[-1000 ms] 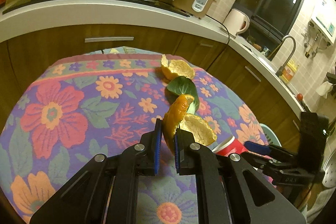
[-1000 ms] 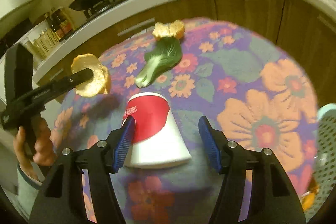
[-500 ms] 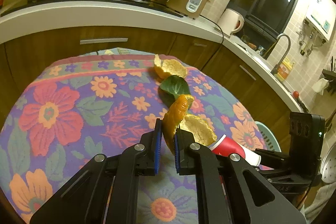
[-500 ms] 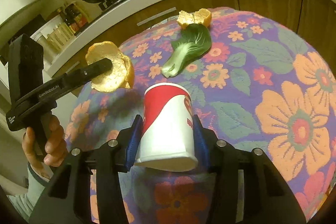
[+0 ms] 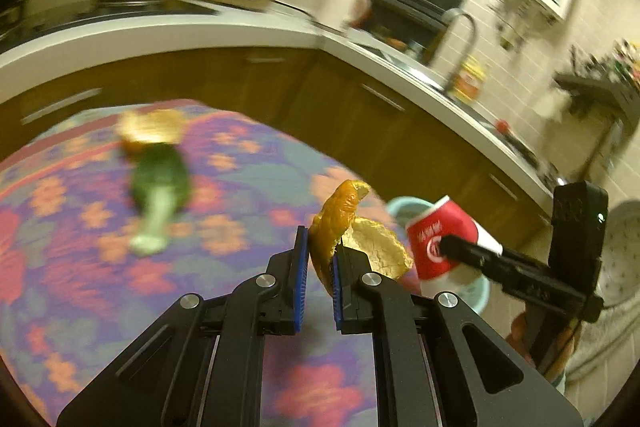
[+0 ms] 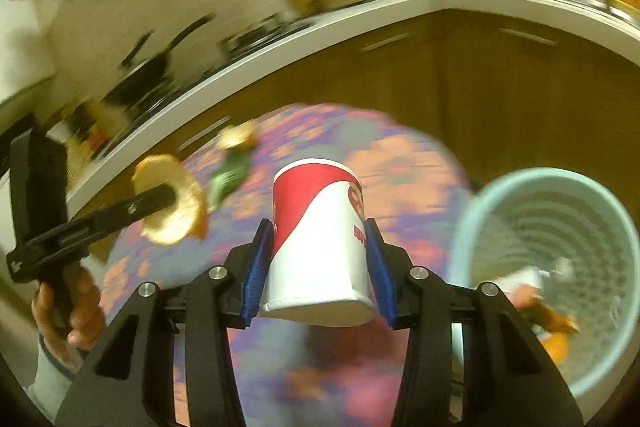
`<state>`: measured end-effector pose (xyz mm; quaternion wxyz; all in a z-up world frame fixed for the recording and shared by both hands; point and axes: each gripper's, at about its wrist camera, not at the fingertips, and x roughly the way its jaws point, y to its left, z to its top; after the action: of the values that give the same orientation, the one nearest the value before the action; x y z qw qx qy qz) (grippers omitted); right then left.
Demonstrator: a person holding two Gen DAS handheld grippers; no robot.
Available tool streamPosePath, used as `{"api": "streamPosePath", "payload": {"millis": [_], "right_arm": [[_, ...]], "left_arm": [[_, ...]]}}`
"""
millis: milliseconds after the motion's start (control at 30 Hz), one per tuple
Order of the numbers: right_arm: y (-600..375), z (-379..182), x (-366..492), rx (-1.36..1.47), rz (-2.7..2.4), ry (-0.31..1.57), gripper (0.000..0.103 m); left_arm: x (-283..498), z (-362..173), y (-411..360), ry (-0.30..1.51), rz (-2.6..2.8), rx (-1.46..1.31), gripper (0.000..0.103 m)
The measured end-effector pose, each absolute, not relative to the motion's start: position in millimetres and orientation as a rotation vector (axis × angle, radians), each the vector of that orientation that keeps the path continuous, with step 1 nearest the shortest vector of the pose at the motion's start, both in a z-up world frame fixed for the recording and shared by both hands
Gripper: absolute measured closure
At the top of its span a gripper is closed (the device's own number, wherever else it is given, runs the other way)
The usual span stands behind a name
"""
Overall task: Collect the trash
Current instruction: 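Carry orange peel and red cup over the blue basket and open both grippers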
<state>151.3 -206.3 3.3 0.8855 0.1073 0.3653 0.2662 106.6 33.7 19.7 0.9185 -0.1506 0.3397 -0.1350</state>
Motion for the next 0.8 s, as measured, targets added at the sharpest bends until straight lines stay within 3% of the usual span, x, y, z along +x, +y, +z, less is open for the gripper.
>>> {"api": "streamPosePath", "payload": {"millis": [400,700,800], "right_arm": [[-327,-38,154,0.255,0.200,0.764,0.061],[-351,-59,158,0.255,0.137,0.792,0.059],[-351,-64,162,0.260,0.125,0.810,0.056]], "left_arm": [[169,-4,-107,0.802,-0.493,-0.211,0.094],[197,-41,-158,0.860,-0.521,-0.196,0.094],[199,-44,-160,0.865,-0.502,-0.186,0.089]]}}
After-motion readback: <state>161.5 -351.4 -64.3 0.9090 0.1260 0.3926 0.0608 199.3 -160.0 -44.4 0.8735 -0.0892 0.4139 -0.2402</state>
